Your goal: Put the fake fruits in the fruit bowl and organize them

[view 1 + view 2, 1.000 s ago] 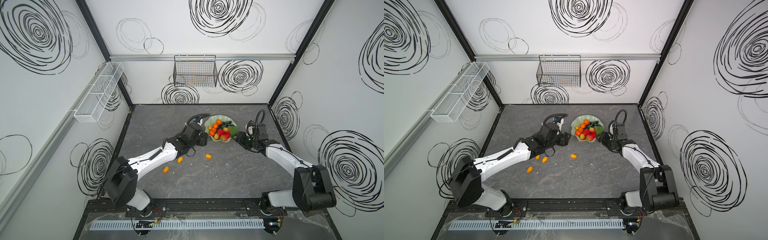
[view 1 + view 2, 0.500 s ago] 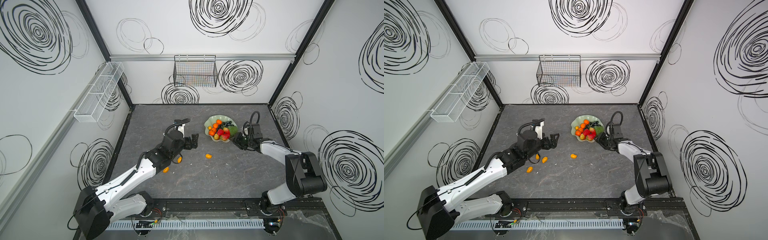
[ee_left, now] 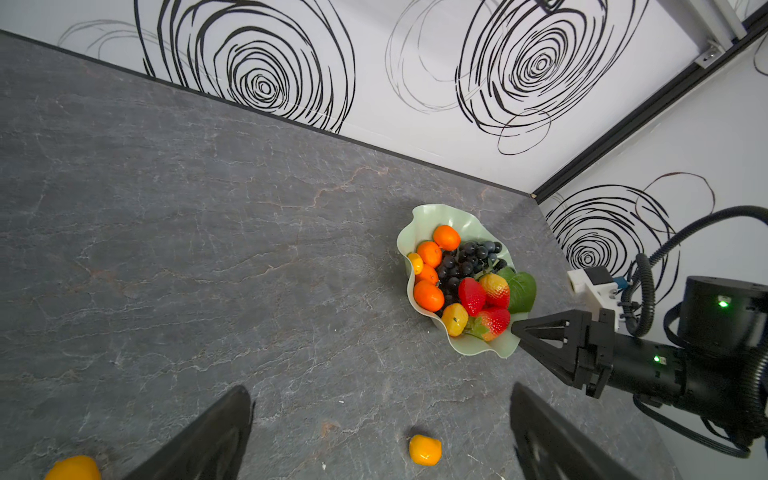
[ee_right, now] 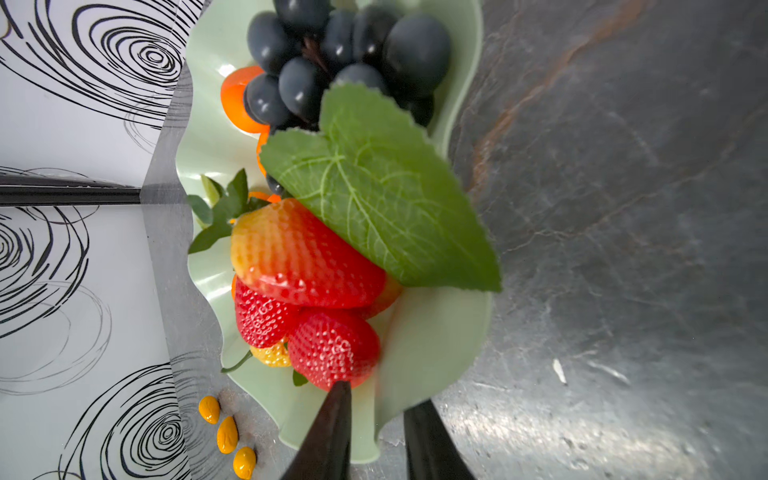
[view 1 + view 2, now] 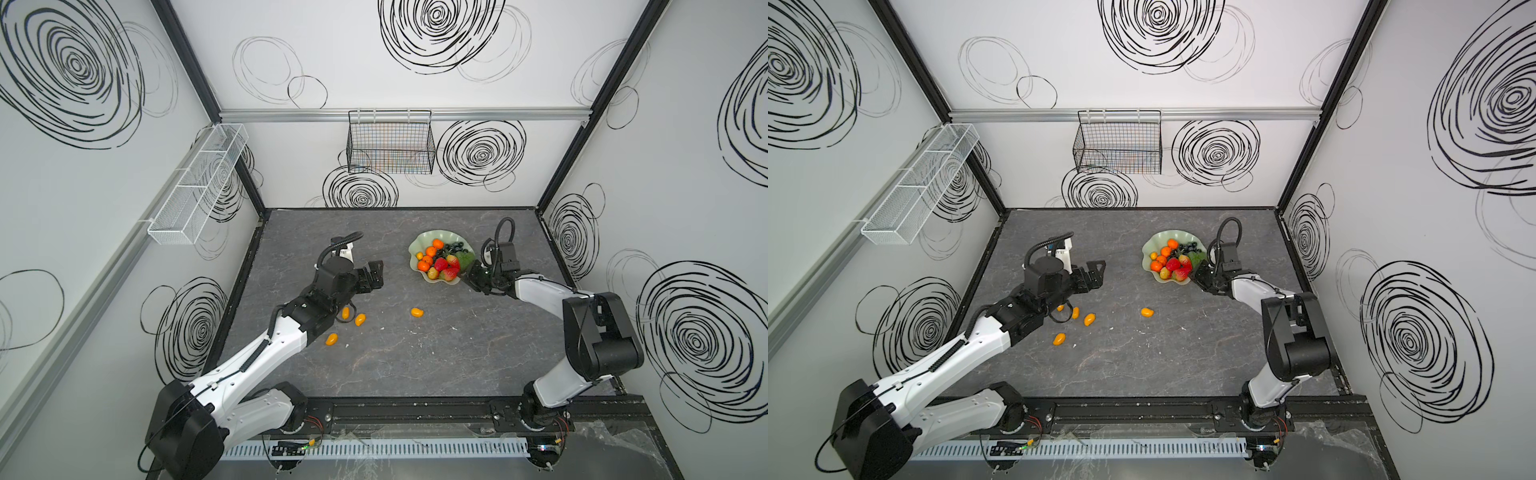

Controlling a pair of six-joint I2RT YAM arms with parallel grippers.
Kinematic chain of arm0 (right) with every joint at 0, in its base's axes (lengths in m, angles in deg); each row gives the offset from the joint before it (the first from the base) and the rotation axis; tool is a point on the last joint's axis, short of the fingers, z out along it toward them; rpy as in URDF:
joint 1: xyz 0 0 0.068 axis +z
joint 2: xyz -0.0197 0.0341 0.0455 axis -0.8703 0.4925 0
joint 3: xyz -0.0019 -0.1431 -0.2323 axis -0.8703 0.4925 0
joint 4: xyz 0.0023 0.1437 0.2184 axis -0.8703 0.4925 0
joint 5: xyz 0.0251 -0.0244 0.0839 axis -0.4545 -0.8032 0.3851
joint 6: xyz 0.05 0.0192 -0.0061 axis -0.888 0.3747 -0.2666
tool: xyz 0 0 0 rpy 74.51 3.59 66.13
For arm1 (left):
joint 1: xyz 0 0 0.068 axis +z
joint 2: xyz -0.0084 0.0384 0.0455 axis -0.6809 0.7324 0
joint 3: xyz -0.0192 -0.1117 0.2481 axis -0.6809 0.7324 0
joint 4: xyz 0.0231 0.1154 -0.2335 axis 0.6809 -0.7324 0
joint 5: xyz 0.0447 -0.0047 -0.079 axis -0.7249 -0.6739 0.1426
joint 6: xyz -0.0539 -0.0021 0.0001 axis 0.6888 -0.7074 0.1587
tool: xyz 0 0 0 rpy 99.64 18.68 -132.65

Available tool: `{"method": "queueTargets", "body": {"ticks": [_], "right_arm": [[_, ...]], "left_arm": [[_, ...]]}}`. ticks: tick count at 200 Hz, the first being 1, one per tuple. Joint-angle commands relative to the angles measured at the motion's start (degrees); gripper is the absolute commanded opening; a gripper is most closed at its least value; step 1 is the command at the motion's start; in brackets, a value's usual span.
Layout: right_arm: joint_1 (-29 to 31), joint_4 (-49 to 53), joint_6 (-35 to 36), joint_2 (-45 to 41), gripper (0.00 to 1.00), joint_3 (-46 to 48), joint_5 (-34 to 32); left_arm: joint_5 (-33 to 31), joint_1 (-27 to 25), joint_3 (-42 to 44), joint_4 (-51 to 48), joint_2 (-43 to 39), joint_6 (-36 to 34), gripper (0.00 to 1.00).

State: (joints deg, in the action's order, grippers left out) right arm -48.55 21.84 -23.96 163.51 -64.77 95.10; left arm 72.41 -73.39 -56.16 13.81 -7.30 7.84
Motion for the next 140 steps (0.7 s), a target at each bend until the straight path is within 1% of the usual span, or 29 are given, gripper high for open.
{"method": "queueTargets", "body": {"ticks": [1, 18, 28, 51, 82, 115, 140], "right_arm": [[0.4, -0.7, 0.3, 2.1, 0.25, -2.4, -0.7], [0.6, -0.9, 0.3, 2.4, 0.21, -2.4, -0.7], [0.6, -0.8, 0.4, 2.4, 0.19, -2.5, -0.7], [0.8, -0.7, 1.0, 2.4, 0.14, -2.8, -0.7], [0.8, -0.5, 1.0, 2.0, 0.07, -2.4, -0.4], [1.2, -0.6, 0.9, 1.3, 0.04, -1.9, 0.2], [1.4, -0.8, 0.6, 1.1, 0.02, -1.8, 1.9]], "left_arm": [[2.7, 2.4, 1.4, 2.7, -1.3, 3.0, 0.99], [2.9, 3.5, 1.8, 2.2, -1.6, 3.5, 0.99], [3.6, 4.0, 1.4, 1.3, -1.6, 2.5, 0.99], [3.4, 4.1, 0.8, -0.4, -2.0, 0.1, 0.99], [3.5, 4.3, 1.4, -0.6, -2.9, 0.2, 0.99], [4.6, 4.4, 2.1, -0.7, -3.5, 0.7, 1.00], [5.2, 4.4, 2.1, -1.4, -3.8, 0.3, 0.99]]}}
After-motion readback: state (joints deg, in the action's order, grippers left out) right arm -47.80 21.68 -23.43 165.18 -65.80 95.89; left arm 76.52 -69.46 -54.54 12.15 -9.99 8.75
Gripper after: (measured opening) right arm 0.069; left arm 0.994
